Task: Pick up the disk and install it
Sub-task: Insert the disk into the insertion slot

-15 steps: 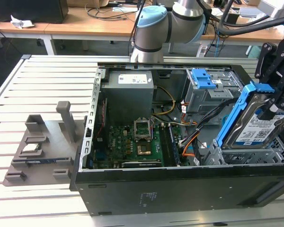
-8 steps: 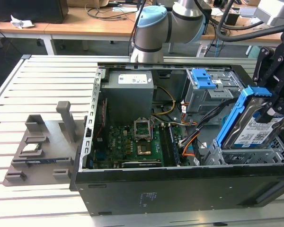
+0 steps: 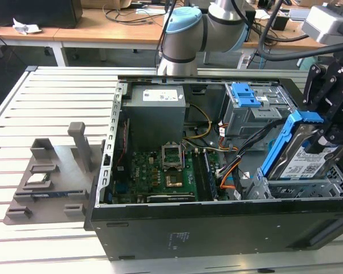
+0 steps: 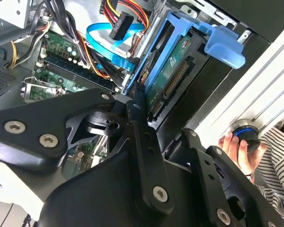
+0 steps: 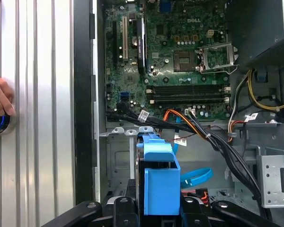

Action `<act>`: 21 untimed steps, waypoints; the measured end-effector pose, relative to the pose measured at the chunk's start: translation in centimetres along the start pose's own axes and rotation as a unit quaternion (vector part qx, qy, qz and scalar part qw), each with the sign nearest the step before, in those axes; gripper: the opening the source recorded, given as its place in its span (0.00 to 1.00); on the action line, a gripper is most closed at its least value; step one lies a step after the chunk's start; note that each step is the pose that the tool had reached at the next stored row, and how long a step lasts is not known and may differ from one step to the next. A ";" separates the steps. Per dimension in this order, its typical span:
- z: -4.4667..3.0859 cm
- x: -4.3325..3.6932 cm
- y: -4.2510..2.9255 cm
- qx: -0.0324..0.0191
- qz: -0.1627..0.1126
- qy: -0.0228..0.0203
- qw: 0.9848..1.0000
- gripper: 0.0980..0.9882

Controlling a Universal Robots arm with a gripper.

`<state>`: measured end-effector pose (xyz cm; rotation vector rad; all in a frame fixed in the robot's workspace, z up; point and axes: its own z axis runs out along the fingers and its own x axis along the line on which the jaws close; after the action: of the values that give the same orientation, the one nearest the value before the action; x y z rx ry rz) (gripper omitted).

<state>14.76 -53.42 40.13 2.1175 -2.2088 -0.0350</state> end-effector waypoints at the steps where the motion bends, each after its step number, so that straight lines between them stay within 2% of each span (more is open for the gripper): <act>1: 0.10 0.00 -0.01 0.000 0.000 0.000 1.000 0.30; 6: 0.78 -0.03 -0.06 0.000 0.000 0.000 1.000 0.30; 10: 0.82 -0.04 -0.06 0.000 0.000 0.000 1.000 0.30; 11: 0.82 -0.04 -0.06 0.000 0.000 0.000 1.000 0.31; 12: 0.82 -0.04 -0.06 0.000 0.000 0.000 1.000 0.38; 18: 0.84 -0.04 -0.06 0.000 0.000 0.000 1.000 0.37; 20: 0.85 -0.04 -0.06 0.000 0.000 0.000 1.000 0.22; 21: 0.85 -0.04 -0.06 0.000 0.000 0.000 1.000 0.09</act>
<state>14.76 -53.42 39.28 2.1175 -2.2088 -0.0352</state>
